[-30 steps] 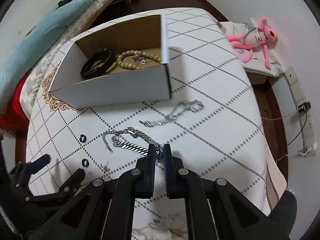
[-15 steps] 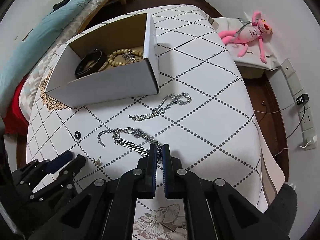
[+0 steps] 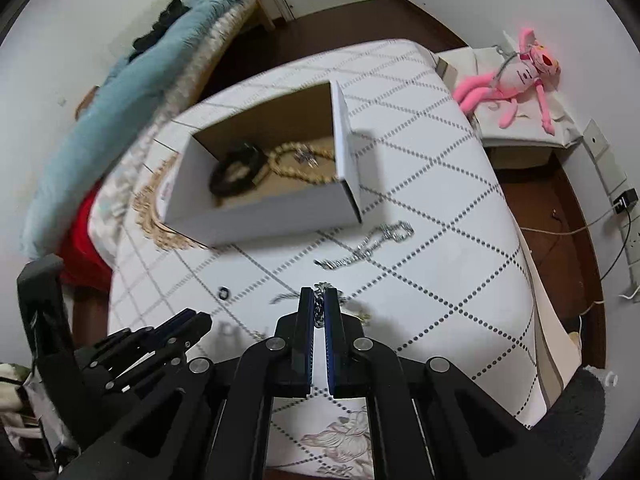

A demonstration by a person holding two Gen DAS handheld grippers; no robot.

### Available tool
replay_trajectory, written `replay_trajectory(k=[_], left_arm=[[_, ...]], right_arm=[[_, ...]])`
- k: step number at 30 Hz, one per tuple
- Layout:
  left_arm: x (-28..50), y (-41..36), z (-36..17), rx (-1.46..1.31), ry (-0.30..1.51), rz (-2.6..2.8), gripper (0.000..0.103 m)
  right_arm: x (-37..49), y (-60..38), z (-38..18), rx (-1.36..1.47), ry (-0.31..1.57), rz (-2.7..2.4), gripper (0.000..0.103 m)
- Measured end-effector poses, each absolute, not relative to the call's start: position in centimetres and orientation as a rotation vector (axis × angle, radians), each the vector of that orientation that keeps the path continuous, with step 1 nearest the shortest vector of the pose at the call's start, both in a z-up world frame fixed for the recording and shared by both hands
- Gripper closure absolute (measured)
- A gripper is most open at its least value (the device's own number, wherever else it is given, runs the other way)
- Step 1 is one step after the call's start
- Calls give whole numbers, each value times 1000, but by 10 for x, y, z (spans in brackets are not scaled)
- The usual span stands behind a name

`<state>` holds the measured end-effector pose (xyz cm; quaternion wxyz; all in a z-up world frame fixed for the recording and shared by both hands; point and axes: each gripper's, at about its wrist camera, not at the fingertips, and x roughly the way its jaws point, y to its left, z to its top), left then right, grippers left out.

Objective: Organize jewelry
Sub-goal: 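Grasp the thick silver chain with the right tool while the left tool grasps a small black ring, then lower the chain and ring into the box and open both tools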

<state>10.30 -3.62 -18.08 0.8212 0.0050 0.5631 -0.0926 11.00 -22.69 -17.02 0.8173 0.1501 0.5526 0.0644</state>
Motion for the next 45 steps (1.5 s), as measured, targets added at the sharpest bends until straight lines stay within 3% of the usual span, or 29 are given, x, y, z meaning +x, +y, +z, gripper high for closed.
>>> replay_trajectory(k=[15, 27, 30, 32, 33, 35, 36, 37, 38, 39, 40, 45], left_arm=[[176, -31, -90, -88, 1066, -265, 93], [235, -18, -126, -197, 1235, -231, 92], [237, -15, -131, -228, 1252, -229, 76], [238, -14, -130, -217, 1247, -220, 45], [236, -12, -127, -214, 1230, -210, 43], [237, -11, -125, -188, 1223, -181, 28], [236, -11, -123, -166, 1215, -163, 24], [234, -11, -121, -139, 1199, -141, 18], [233, -10, -121, -126, 1192, -130, 13], [230, -10, -119, -111, 1180, -114, 9], [229, -9, -118, -102, 1171, -104, 3], [207, -7, -115, -35, 1085, -48, 0]], right_arm=[[158, -217, -70, 302, 1011, 264, 103], [223, -196, -110, 278, 1130, 295, 103], [229, -199, -131, 294, 1199, 278, 102], [229, -203, -139, 280, 1217, 247, 102], [228, -204, -143, 271, 1224, 232, 102], [226, -209, -148, 250, 1236, 191, 94], [224, -212, -149, 230, 1236, 158, 78], [222, -216, -149, 215, 1228, 131, 53], [221, -218, -149, 205, 1222, 116, 38], [219, -220, -149, 186, 1217, 96, 14], [217, -224, -148, 166, 1209, 73, 7], [197, -242, -151, 119, 1189, -17, 7]])
